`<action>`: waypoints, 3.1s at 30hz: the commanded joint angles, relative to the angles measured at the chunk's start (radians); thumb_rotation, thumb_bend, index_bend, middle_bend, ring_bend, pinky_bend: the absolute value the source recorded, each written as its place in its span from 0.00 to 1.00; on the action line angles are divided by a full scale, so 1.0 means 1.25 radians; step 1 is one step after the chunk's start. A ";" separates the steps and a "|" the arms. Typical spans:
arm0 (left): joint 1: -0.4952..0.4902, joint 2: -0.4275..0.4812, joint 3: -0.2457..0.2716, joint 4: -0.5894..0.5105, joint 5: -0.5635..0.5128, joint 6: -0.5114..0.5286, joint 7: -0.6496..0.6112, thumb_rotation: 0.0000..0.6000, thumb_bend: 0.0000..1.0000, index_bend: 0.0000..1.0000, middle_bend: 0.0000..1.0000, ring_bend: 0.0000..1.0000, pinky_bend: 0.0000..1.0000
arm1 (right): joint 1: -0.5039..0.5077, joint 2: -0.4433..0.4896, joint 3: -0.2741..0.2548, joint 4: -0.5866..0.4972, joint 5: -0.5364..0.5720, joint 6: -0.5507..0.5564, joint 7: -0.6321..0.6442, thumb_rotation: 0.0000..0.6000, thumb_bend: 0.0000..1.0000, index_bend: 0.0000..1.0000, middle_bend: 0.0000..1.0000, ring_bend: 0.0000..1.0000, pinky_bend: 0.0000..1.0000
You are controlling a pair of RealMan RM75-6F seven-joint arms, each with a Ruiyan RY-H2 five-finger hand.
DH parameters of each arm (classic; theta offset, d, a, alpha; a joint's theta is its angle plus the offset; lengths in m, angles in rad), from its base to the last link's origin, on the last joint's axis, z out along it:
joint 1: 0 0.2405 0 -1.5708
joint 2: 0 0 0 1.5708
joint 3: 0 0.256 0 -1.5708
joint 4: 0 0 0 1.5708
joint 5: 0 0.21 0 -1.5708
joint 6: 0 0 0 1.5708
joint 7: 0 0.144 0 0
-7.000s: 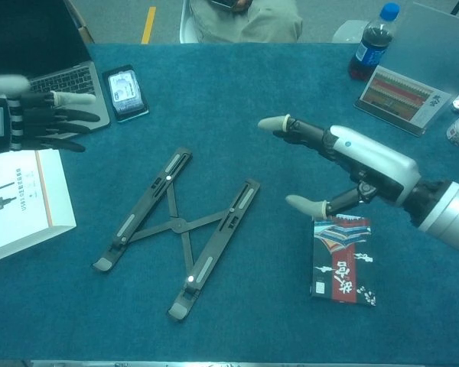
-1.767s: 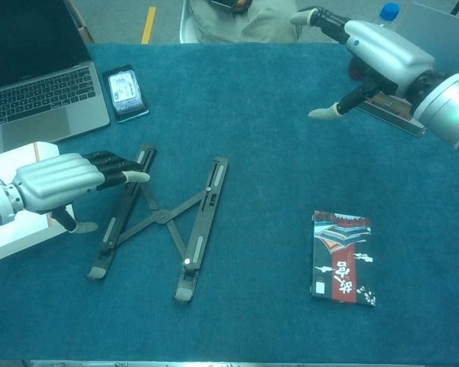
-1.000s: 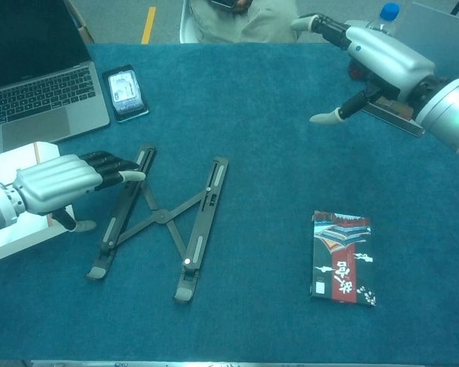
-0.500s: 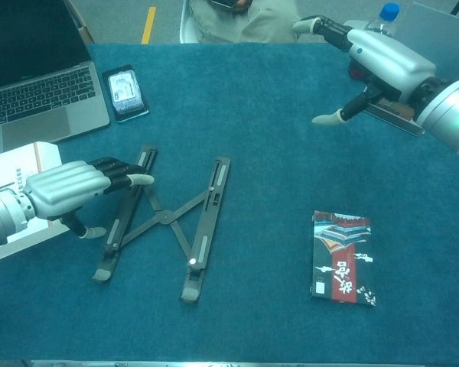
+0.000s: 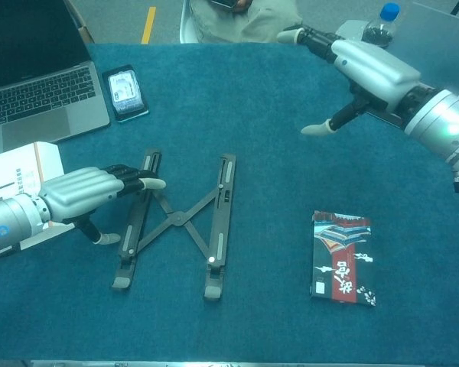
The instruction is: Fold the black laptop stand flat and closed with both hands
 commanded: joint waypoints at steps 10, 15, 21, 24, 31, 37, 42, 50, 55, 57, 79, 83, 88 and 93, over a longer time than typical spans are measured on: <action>0.000 0.000 -0.014 -0.010 -0.019 0.014 0.026 1.00 0.25 0.00 0.00 0.00 0.00 | 0.013 -0.012 -0.034 -0.010 -0.044 -0.012 -0.022 1.00 0.03 0.03 0.00 0.00 0.00; 0.013 0.007 -0.004 0.011 0.002 0.047 0.033 1.00 0.25 0.00 0.00 0.00 0.00 | 0.015 -0.029 -0.056 -0.007 -0.071 -0.014 -0.057 1.00 0.03 0.00 0.00 0.00 0.00; 0.029 -0.011 0.011 0.052 0.052 0.092 0.021 1.00 0.25 0.00 0.00 0.00 0.00 | 0.019 -0.069 -0.075 0.012 -0.091 -0.022 -0.096 1.00 0.01 0.00 0.00 0.00 0.00; 0.035 -0.021 0.015 0.063 0.063 0.104 0.011 1.00 0.25 0.00 0.00 0.00 0.00 | 0.017 -0.089 -0.078 0.018 -0.094 -0.018 -0.127 1.00 0.00 0.00 0.00 0.00 0.00; 0.035 -0.043 0.009 0.067 0.054 0.097 -0.004 1.00 0.25 0.00 0.00 0.00 0.00 | 0.015 -0.137 -0.084 0.044 -0.100 -0.016 -0.186 1.00 0.00 0.00 0.00 0.00 0.00; 0.029 -0.055 -0.004 0.062 0.023 0.071 0.001 1.00 0.25 0.00 0.00 0.00 0.00 | 0.022 -0.165 -0.090 0.059 -0.091 -0.039 -0.202 1.00 0.00 0.00 0.00 0.00 0.00; 0.025 -0.060 -0.007 0.065 0.001 0.050 0.015 1.00 0.25 0.00 0.00 0.00 0.00 | 0.029 -0.188 -0.094 0.073 -0.084 -0.062 -0.214 1.00 0.00 0.00 0.00 0.00 0.00; 0.022 -0.061 -0.010 0.058 -0.029 0.029 0.046 1.00 0.25 0.00 0.00 0.00 0.00 | 0.039 -0.232 -0.099 0.112 -0.075 -0.087 -0.222 1.00 0.00 0.00 0.00 0.00 0.00; 0.020 -0.065 -0.012 0.054 -0.041 0.020 0.058 1.00 0.25 0.00 0.00 0.00 0.00 | 0.044 -0.258 -0.099 0.138 -0.073 -0.095 -0.223 1.00 0.00 0.00 0.00 0.00 0.00; 0.019 -0.067 -0.012 0.053 -0.044 0.019 0.062 1.00 0.25 0.00 0.00 0.00 0.00 | 0.046 -0.269 -0.099 0.149 -0.072 -0.097 -0.222 1.00 0.00 0.00 0.00 0.00 0.00; 0.019 -0.065 -0.016 0.031 -0.062 0.018 0.057 1.00 0.25 0.00 0.00 0.00 0.00 | 0.061 -0.360 -0.090 0.266 -0.080 -0.078 -0.179 1.00 0.01 0.00 0.00 0.00 0.00; 0.020 -0.066 -0.015 0.032 -0.057 0.022 0.052 1.00 0.25 0.00 0.00 0.00 0.00 | 0.064 -0.368 -0.089 0.278 -0.081 -0.076 -0.176 1.00 0.01 0.00 0.00 0.00 0.00; 0.021 -0.069 -0.014 0.033 -0.053 0.026 0.046 1.00 0.25 0.00 0.00 0.00 0.00 | 0.067 -0.378 -0.090 0.292 -0.083 -0.075 -0.170 1.00 0.01 0.00 0.00 0.00 0.00; 0.021 -0.068 -0.014 0.031 -0.049 0.028 0.041 1.00 0.25 0.00 0.00 0.00 0.00 | 0.070 -0.390 -0.087 0.303 -0.085 -0.068 -0.166 1.00 0.01 0.00 0.00 0.00 0.00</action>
